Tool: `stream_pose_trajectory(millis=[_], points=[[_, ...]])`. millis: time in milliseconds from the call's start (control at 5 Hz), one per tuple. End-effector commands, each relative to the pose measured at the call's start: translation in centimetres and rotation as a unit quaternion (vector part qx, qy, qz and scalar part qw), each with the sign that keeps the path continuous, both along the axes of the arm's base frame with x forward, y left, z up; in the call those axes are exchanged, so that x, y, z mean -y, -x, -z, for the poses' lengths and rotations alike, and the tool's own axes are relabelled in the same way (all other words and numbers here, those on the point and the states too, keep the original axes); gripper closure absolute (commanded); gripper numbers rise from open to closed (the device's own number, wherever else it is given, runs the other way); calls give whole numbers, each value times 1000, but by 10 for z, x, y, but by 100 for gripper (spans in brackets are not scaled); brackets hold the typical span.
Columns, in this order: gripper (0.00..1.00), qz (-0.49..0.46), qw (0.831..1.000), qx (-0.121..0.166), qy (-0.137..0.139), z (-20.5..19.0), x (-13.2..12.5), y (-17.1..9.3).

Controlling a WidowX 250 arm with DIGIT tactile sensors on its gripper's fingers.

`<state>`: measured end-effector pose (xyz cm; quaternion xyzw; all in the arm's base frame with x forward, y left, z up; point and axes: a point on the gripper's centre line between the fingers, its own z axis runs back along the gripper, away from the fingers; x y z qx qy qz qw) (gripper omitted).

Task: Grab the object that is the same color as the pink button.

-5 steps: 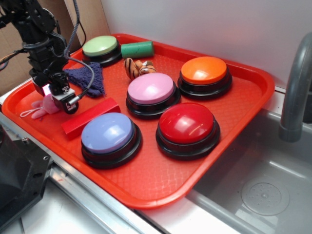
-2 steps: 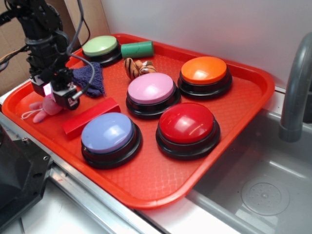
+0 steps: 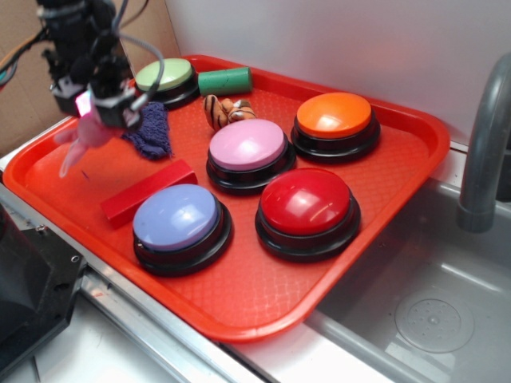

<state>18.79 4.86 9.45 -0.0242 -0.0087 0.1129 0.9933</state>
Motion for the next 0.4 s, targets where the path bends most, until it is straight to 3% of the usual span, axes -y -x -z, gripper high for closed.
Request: stream_pose_trajectory(millis=[0,200], points=[[100,31,998,50,5,-61,37,-26],[100,33,998,56,12,-64,49,-27]])
